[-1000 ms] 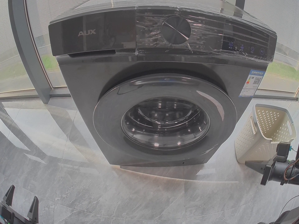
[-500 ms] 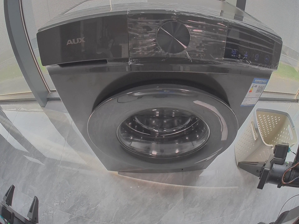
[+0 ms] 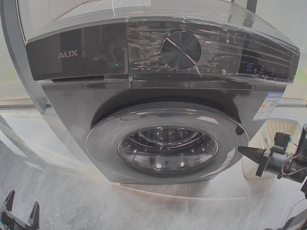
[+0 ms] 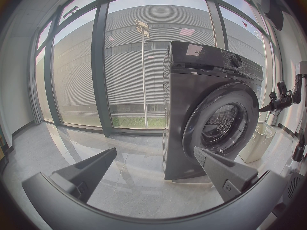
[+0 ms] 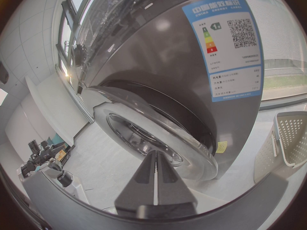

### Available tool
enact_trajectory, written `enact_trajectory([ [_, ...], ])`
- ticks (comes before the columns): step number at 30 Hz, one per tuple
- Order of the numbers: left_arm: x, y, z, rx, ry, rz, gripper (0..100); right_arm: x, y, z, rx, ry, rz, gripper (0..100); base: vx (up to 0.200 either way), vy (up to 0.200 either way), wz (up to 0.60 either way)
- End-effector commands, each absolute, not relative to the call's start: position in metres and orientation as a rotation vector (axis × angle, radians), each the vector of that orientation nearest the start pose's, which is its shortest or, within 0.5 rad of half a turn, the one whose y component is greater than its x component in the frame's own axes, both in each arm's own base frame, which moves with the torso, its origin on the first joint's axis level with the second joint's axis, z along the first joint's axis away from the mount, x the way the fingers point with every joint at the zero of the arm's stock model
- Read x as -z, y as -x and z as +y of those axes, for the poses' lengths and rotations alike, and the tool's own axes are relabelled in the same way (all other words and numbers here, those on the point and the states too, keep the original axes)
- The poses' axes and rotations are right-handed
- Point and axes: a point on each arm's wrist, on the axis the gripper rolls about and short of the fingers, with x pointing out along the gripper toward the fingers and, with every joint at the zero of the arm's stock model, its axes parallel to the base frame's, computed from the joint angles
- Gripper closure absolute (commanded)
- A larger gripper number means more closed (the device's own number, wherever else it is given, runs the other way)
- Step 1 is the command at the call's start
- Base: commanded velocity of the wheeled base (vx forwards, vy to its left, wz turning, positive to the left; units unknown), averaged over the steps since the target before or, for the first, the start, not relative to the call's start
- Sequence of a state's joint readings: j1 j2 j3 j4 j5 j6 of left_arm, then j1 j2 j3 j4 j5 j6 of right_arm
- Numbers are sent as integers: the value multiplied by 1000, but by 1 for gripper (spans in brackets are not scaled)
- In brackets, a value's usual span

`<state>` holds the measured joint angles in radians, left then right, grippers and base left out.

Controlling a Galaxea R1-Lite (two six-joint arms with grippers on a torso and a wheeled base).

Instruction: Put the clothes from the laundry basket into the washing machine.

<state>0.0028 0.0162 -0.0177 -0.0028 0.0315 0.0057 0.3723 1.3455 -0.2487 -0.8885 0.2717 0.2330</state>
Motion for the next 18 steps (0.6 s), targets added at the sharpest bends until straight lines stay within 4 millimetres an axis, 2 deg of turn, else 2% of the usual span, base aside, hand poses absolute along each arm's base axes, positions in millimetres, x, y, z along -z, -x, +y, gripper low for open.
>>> enact_trajectory([
  [1,-76,23,1,-35,-6,-3,0,-144,-176,77,-590,-205,316,100,200,0,0],
  [5,-76,23,1,-35,-8,-3,0,-146,-179,78,-579,-208,303,100,200,0,0],
  [13,-76,23,1,-35,-6,-3,0,-160,-182,78,-546,-213,182,100,0,0,0],
  [18,-76,23,1,-35,-6,-3,0,-161,-182,77,-515,-211,146,100,0,0,0],
])
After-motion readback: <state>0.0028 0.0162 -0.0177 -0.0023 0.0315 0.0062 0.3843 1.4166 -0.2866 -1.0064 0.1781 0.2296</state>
